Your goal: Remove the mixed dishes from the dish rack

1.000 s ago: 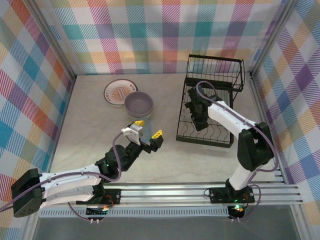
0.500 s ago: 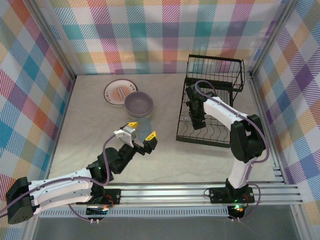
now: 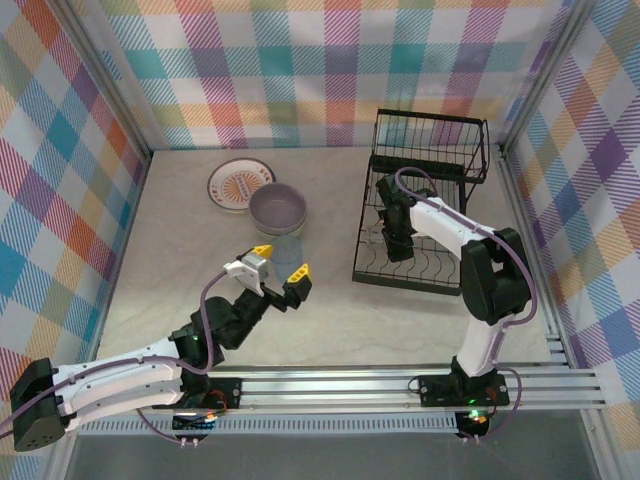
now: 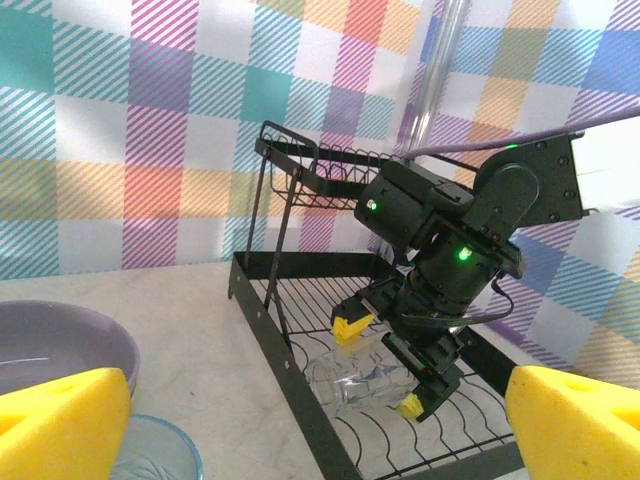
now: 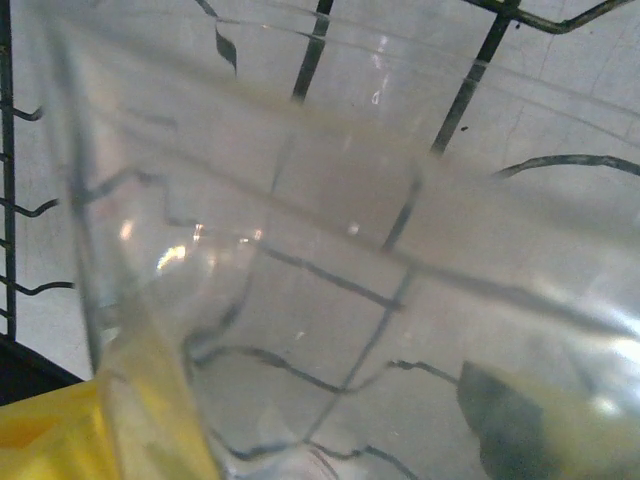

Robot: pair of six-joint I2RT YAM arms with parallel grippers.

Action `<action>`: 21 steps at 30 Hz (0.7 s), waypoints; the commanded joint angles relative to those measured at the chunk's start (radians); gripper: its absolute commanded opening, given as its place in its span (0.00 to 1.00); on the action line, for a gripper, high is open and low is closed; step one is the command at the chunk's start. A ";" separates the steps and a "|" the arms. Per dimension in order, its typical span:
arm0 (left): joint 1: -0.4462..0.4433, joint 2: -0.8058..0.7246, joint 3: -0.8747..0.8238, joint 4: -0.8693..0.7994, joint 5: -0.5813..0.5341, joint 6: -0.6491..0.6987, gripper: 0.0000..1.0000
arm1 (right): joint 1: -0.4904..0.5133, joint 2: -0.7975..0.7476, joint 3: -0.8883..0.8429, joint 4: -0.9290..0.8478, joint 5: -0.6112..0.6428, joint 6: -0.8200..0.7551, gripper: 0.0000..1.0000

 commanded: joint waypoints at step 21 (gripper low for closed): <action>-0.008 -0.038 0.079 -0.178 -0.042 0.005 0.99 | -0.001 -0.389 -0.257 0.375 0.029 -0.794 0.67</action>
